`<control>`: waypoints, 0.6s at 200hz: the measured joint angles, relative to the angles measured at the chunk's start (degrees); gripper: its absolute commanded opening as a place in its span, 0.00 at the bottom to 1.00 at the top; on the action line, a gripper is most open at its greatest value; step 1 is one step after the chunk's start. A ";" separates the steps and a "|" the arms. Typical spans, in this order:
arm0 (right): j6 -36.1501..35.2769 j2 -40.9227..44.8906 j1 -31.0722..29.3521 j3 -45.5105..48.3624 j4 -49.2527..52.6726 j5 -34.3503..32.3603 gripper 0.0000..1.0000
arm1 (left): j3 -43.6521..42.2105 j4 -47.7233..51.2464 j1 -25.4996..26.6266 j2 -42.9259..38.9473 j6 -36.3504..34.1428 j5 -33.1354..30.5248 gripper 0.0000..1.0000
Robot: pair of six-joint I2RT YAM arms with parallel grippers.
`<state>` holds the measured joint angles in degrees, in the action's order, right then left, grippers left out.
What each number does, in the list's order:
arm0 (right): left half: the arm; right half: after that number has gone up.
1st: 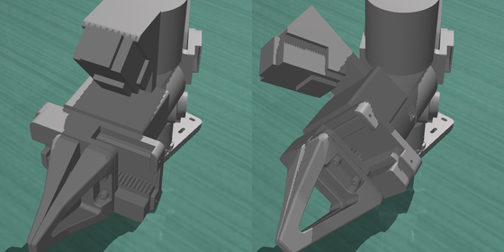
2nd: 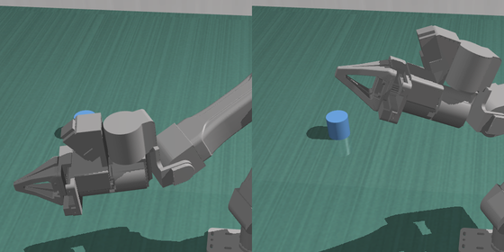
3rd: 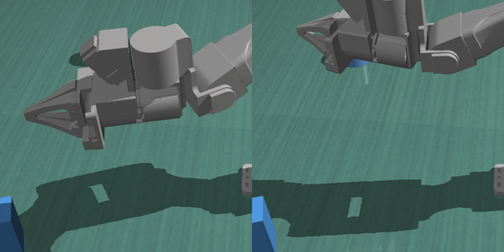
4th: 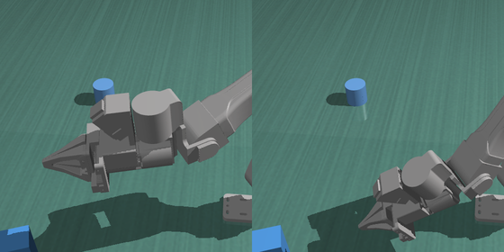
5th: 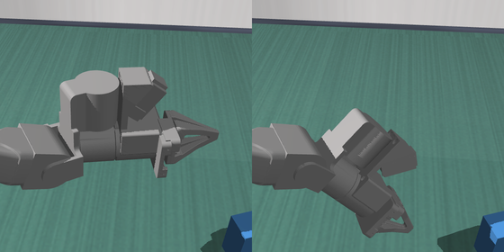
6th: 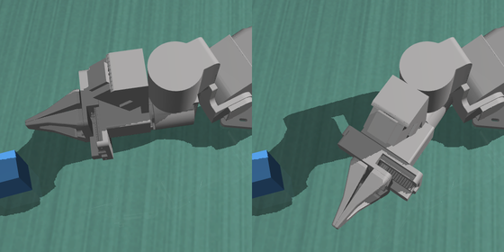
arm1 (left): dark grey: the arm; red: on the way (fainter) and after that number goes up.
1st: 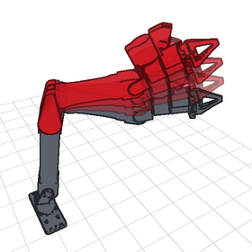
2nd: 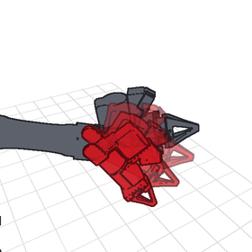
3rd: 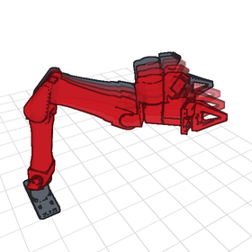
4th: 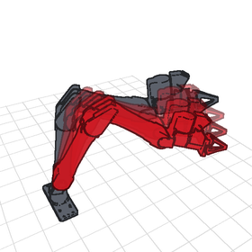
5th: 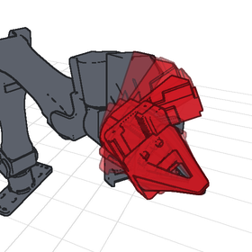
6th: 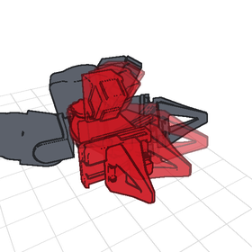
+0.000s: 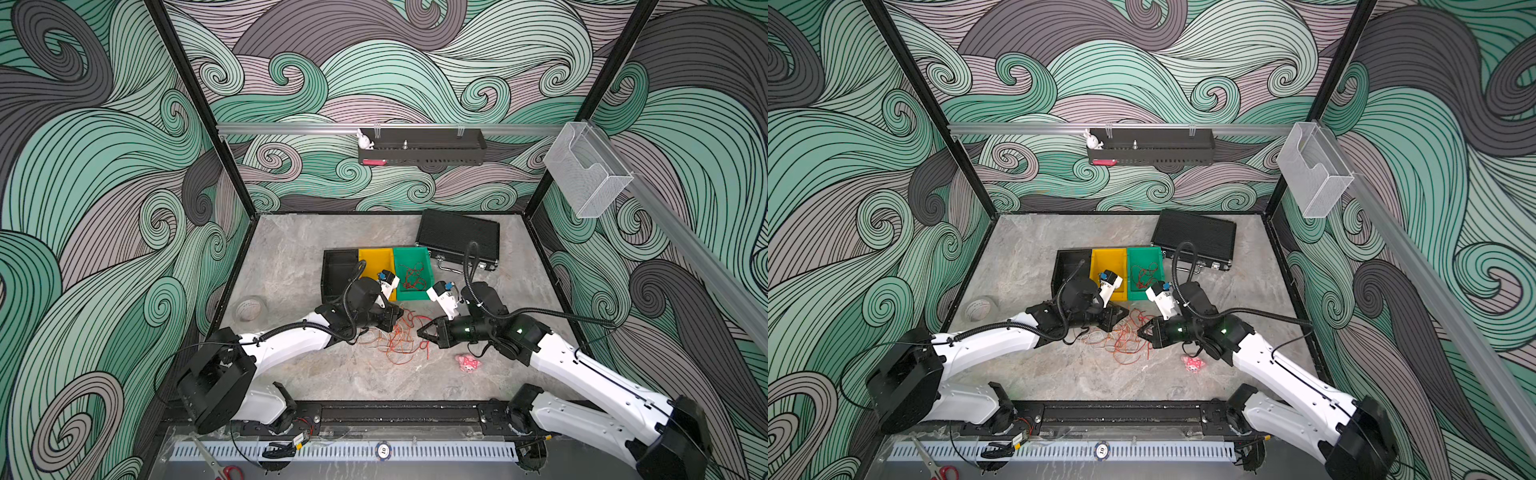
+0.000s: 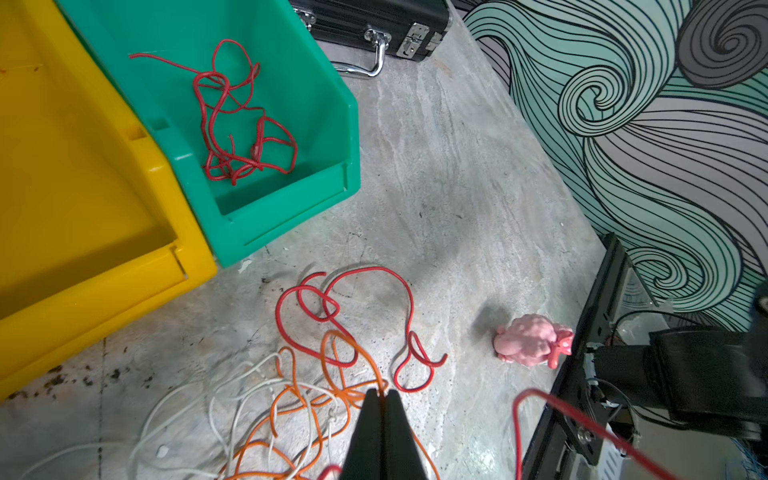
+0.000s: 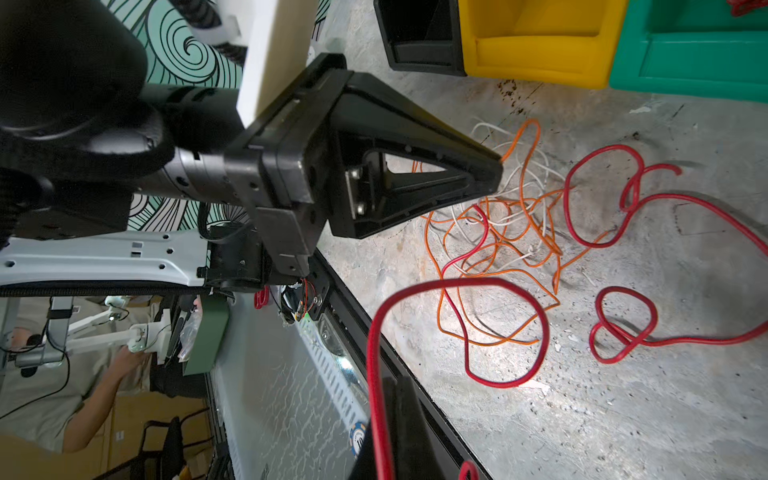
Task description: Untangle the cables
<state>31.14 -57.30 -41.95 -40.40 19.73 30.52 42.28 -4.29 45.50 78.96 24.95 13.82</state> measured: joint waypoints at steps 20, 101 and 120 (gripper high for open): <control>0.13 -1.38 -1.20 0.00 -0.48 0.39 0.00 | 0.11 0.00 -0.13 0.37 -0.33 -0.09 0.00; -1.81 7.61 -4.37 0.00 10.99 -9.07 0.00 | 2.16 0.98 -2.64 1.49 -2.12 -0.42 0.00; -2.03 9.79 -4.24 0.00 12.57 -11.98 0.00 | 1.55 0.96 -2.69 0.98 -2.29 -0.37 0.00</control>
<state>29.10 -47.51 -46.19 -40.40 32.29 18.55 43.83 -3.33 42.81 79.94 22.65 13.45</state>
